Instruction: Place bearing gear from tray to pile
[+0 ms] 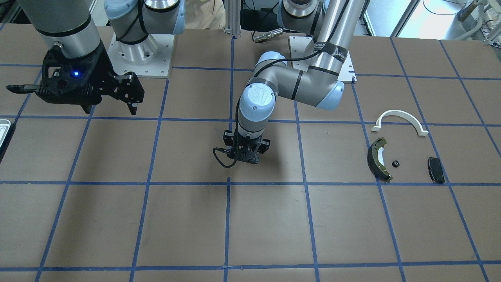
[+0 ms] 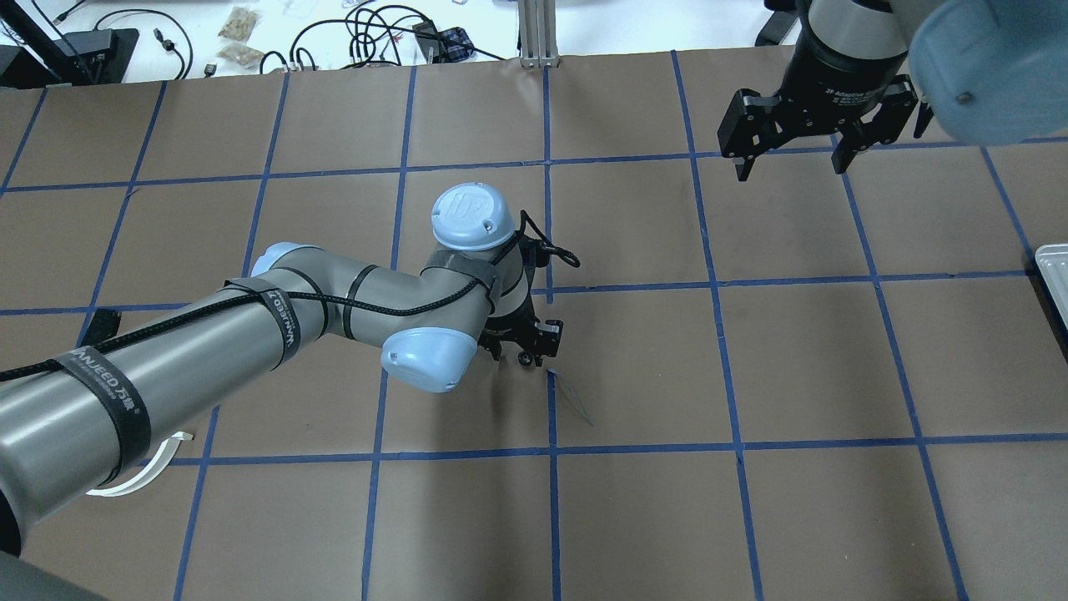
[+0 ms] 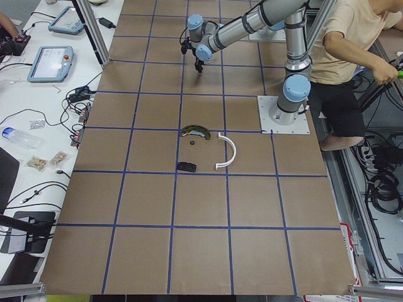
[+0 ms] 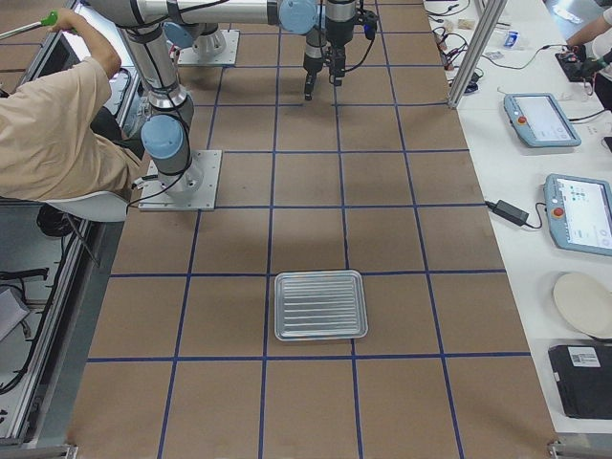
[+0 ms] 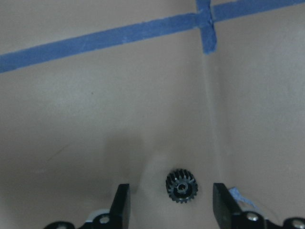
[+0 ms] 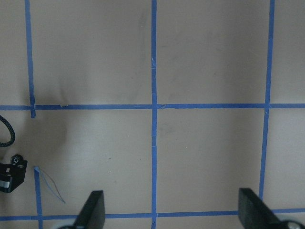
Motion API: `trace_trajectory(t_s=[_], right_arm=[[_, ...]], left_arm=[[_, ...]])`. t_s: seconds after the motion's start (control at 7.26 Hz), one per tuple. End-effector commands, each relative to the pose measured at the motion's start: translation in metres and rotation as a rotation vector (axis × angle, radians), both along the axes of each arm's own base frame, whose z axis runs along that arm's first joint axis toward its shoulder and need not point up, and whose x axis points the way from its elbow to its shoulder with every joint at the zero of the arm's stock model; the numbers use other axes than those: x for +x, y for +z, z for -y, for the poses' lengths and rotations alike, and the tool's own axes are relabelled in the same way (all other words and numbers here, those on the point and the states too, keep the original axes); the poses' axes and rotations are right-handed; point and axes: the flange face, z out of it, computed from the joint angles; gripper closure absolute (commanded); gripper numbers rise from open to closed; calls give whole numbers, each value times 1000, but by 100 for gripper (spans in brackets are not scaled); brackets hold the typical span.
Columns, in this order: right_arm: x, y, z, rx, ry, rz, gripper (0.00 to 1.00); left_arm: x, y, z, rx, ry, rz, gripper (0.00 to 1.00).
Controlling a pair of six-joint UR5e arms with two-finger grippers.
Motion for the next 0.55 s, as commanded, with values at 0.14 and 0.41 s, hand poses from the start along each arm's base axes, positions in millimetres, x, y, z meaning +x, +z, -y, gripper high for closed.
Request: trace_trajectory(t_s=[0.14,0.41], right_arm=[[1,2,-3,5,10,2,0],[0,1,-4,13,-1,2,0]], left_arm=[[-2,-4,-2,8,-2,3,38],[-2,-7,-1,11,-4,5,48]])
